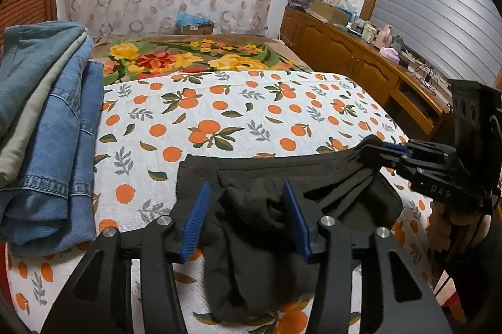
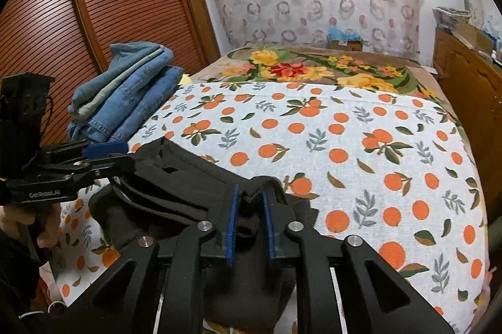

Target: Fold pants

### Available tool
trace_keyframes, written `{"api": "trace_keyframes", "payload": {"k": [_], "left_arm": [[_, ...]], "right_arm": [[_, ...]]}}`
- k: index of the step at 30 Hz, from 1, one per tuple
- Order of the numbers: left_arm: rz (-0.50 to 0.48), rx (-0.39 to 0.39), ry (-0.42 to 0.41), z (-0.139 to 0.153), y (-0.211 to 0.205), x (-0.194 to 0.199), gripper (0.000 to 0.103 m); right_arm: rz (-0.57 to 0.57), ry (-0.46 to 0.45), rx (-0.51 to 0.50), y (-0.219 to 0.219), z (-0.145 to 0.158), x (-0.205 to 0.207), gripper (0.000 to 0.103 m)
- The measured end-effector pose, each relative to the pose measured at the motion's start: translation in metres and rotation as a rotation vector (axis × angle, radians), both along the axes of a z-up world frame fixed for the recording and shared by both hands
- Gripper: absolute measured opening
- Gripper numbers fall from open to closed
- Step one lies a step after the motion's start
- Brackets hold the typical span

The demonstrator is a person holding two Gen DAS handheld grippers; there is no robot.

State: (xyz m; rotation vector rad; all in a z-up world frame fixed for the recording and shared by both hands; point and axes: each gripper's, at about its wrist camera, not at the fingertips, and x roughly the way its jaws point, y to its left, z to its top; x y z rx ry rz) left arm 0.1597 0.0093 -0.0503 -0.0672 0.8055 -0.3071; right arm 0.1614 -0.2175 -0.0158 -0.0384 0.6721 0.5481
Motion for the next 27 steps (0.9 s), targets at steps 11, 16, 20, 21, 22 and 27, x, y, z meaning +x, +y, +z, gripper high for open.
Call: {"api": "trace_keyframes", "payload": {"k": [11, 16, 20, 21, 22, 27], "left_arm": [[0.032, -0.014, -0.011, 0.001, 0.024, -0.026, 0.050], [0.023, -0.018, -0.008, 0.002, 0.025, -0.031, 0.050], [0.011, -0.023, -0.020, 0.007, 0.024, -0.037, 0.050], [0.007, -0.020, -0.020, 0.007, 0.023, -0.038, 0.050], [0.005, -0.017, -0.016, 0.006, 0.022, -0.037, 0.050], [0.006, 0.011, 0.018, -0.005, 0.018, -0.024, 0.050]], "right_arm": [[-0.055, -0.035, -0.004, -0.019, 0.011, -0.017, 0.031], [-0.042, -0.030, -0.022, -0.026, 0.010, -0.027, 0.031], [-0.024, -0.001, -0.044, -0.027, 0.006, -0.030, 0.032], [-0.019, 0.002, -0.048, -0.026, 0.005, -0.031, 0.032], [-0.011, 0.006, -0.053, -0.024, 0.004, -0.030, 0.032], [0.014, 0.006, -0.070, -0.012, 0.004, -0.019, 0.032]]}}
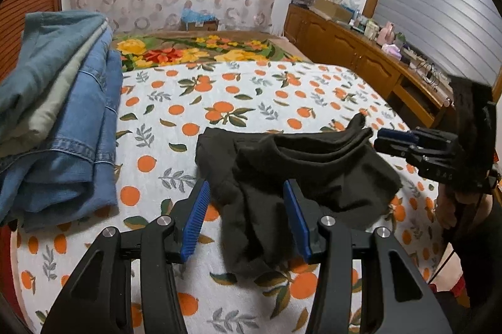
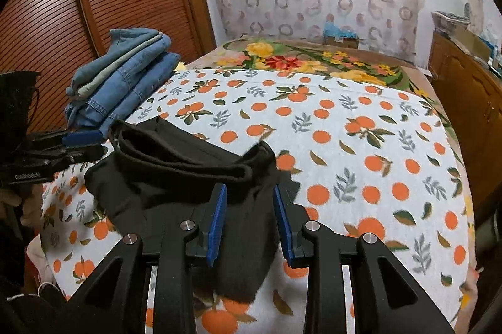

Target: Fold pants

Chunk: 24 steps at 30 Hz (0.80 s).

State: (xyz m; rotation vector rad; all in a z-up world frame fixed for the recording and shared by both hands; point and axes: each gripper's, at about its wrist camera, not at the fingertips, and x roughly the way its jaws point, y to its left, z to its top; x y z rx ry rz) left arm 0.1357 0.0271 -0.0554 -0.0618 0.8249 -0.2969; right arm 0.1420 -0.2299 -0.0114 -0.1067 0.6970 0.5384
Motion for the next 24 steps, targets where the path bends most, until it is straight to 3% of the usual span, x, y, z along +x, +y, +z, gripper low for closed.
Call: {"api": "trace_keyframes", "payload": {"k": [7, 8, 9, 16, 18, 23, 24], "left_arm": [[-0.030, 0.059, 0.014, -0.004, -0.015, 0.028, 0.050], [-0.035, 0.063, 0.015, -0.004, -0.017, 0.032, 0.050], [-0.037, 0.068, 0.017, -0.005, -0.018, 0.036, 0.050], [-0.054, 0.074, 0.018, -0.009, -0.023, 0.052, 0.049], [-0.072, 0.068, 0.022, -0.009, -0.025, 0.056, 0.044], [-0.115, 0.040, 0.046, -0.011, -0.027, 0.065, 0.013], [-0.123, 0.033, 0.044, -0.010, -0.027, 0.066, 0.012]], "right_arm": [[0.066, -0.009, -0.057, 0.020, 0.002, 0.024, 0.031], [0.084, 0.000, -0.055, 0.022, 0.002, 0.027, 0.028], [0.099, 0.006, -0.048, 0.022, 0.002, 0.030, 0.007], [0.074, -0.017, -0.028, 0.014, 0.002, 0.045, 0.004], [0.050, -0.016, -0.028, 0.012, 0.000, 0.047, 0.004], [0.015, -0.011, -0.039, 0.013, -0.007, 0.052, 0.004], [0.007, -0.010, -0.043, 0.013, -0.008, 0.053, 0.004]]}}
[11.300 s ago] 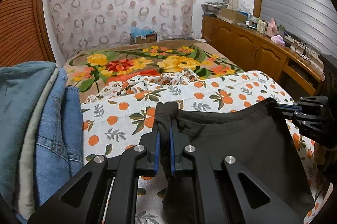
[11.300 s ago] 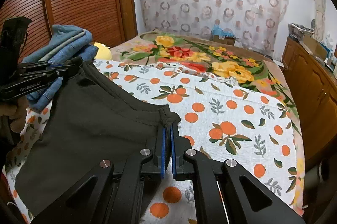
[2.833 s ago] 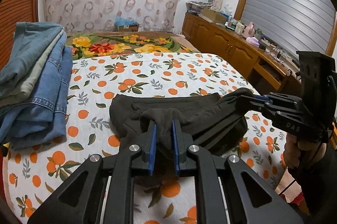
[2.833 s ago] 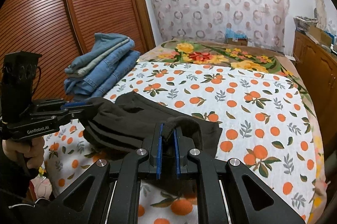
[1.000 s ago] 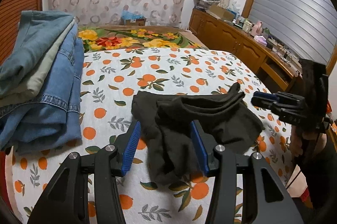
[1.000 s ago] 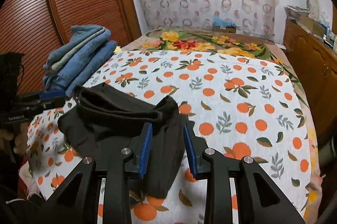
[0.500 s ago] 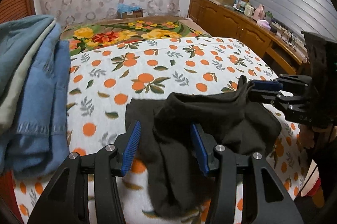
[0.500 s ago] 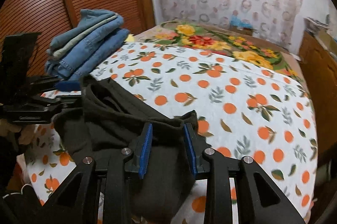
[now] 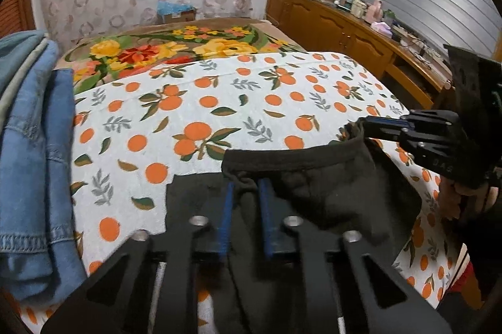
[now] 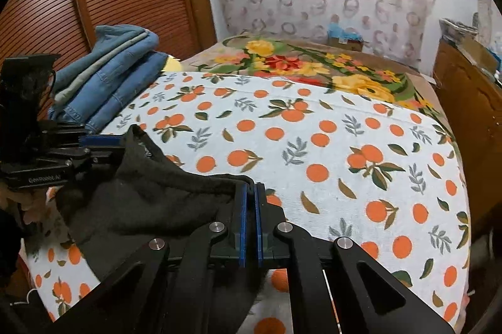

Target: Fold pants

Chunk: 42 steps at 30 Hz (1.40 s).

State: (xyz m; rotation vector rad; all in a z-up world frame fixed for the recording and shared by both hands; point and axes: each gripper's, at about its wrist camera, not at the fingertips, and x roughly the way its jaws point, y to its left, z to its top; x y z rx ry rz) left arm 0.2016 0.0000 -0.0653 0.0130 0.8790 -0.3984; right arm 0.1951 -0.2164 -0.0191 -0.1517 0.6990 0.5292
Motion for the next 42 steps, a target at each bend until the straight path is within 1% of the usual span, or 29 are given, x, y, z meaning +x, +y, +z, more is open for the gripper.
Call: {"api": "trace_keyframes", "payload": {"k": [2, 4, 9, 10, 12, 13, 14, 15, 16, 17, 18, 21, 24, 30, 34, 38, 42], "left_arm": [[0.022, -0.005, -0.022, 0.004, 0.002, 0.001, 0.009], [0.050, -0.013, -0.037, 0.009, 0.006, 0.001, 0.009], [0.053, 0.002, -0.040, 0.011, 0.008, -0.004, 0.009], [0.059, 0.002, -0.038, 0.011, 0.009, -0.005, 0.009], [0.078, 0.002, -0.025, 0.011, 0.012, -0.007, 0.012], [0.087, 0.003, -0.022, 0.011, 0.013, -0.008, 0.015], [0.093, 0.009, -0.023, 0.011, 0.014, -0.010, 0.020], [0.096, 0.016, -0.025, 0.012, 0.015, -0.013, 0.025], [0.094, 0.031, -0.034, 0.013, 0.014, -0.018, 0.036], [0.091, 0.044, -0.045, 0.014, 0.014, -0.022, 0.047], [0.089, 0.052, -0.055, 0.015, 0.014, -0.028, 0.049], [0.082, 0.045, -0.059, 0.015, 0.016, -0.044, 0.049], [0.096, 0.042, -0.072, 0.015, 0.019, -0.060, 0.049], [0.090, 0.007, -0.063, 0.003, 0.027, -0.091, 0.049], [0.099, -0.015, -0.032, -0.009, 0.033, -0.100, 0.047], [0.089, -0.010, -0.027, -0.012, 0.030, -0.105, 0.044], [0.078, -0.009, -0.026, -0.013, 0.028, -0.110, 0.044]], "right_arm": [[-0.013, 0.002, -0.008, 0.000, 0.000, 0.001, 0.004], [-0.025, 0.004, -0.015, 0.000, 0.000, 0.001, 0.004], [-0.037, 0.017, 0.028, -0.006, 0.003, -0.002, 0.004], [-0.042, 0.020, 0.033, -0.007, 0.004, -0.002, 0.006], [-0.046, 0.017, 0.035, -0.009, 0.006, -0.007, 0.008], [-0.048, 0.015, 0.037, -0.011, 0.007, -0.008, 0.008], [-0.046, 0.013, 0.041, -0.012, 0.008, -0.011, 0.009], [-0.044, 0.012, 0.046, -0.013, 0.009, -0.015, 0.012], [-0.045, 0.008, 0.047, -0.015, 0.010, -0.020, 0.018], [-0.048, 0.003, 0.048, -0.017, 0.011, -0.025, 0.021], [-0.051, -0.003, 0.051, -0.019, 0.012, -0.030, 0.025], [-0.051, -0.010, 0.071, -0.026, 0.013, -0.047, 0.026], [-0.053, -0.016, 0.073, -0.032, 0.011, -0.065, 0.026], [-0.051, -0.003, 0.068, -0.038, 0.001, -0.092, 0.026], [-0.055, 0.027, 0.061, -0.041, -0.007, -0.096, 0.026], [-0.057, 0.055, 0.060, -0.040, -0.014, -0.096, 0.026], [-0.050, 0.072, 0.061, -0.038, -0.017, -0.096, 0.026]]}}
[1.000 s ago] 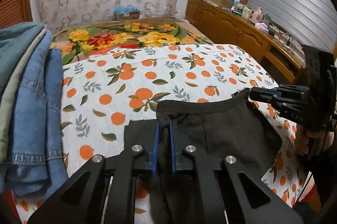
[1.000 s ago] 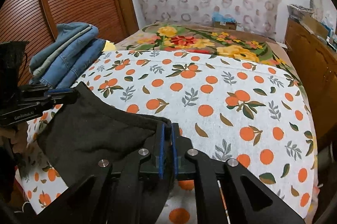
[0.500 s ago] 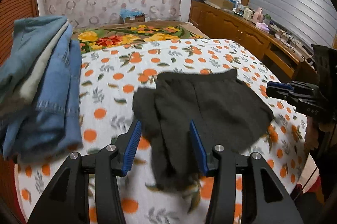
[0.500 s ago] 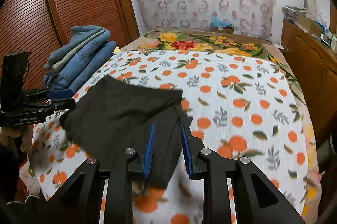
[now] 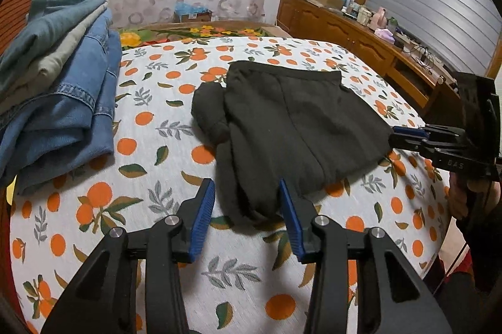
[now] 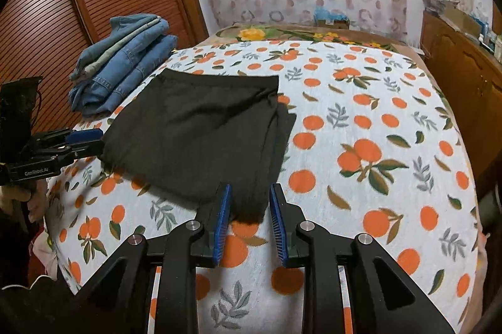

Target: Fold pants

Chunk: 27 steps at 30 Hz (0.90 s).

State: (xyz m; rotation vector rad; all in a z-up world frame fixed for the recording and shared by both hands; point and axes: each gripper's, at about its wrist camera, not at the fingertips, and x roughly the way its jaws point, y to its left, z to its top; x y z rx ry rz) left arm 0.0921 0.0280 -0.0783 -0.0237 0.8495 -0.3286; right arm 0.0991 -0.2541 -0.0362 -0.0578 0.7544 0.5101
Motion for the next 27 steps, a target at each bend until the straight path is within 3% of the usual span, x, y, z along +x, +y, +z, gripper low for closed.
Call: {"api": "trace_keyframes", "payload": {"k": [6, 9, 10, 12, 14, 22, 27], "left_arm": [[-0.020, 0.022, 0.022, -0.012, -0.006, 0.001, 0.041], [-0.021, 0.025, 0.017, -0.013, -0.008, 0.003, 0.034], [-0.023, 0.024, 0.014, -0.013, -0.008, 0.003, 0.030], [-0.039, 0.024, -0.001, -0.012, -0.009, 0.001, 0.017], [-0.038, 0.020, -0.024, -0.009, -0.007, -0.002, 0.009], [-0.017, -0.010, -0.080, 0.017, 0.002, -0.030, 0.007], [-0.028, -0.004, -0.074, 0.022, 0.000, -0.051, 0.007]], "right_arm": [[-0.005, -0.002, -0.017, 0.005, -0.004, -0.001, 0.026], [0.004, 0.000, -0.033, 0.009, -0.006, -0.001, 0.026], [0.009, -0.003, -0.039, 0.010, -0.007, -0.002, 0.025], [0.017, -0.022, -0.044, 0.011, -0.005, -0.004, 0.008], [-0.014, -0.085, -0.022, 0.004, 0.001, -0.009, 0.007], [0.004, -0.115, 0.001, -0.010, 0.019, -0.035, 0.006], [0.018, -0.111, 0.020, -0.015, 0.023, -0.052, 0.006]]}}
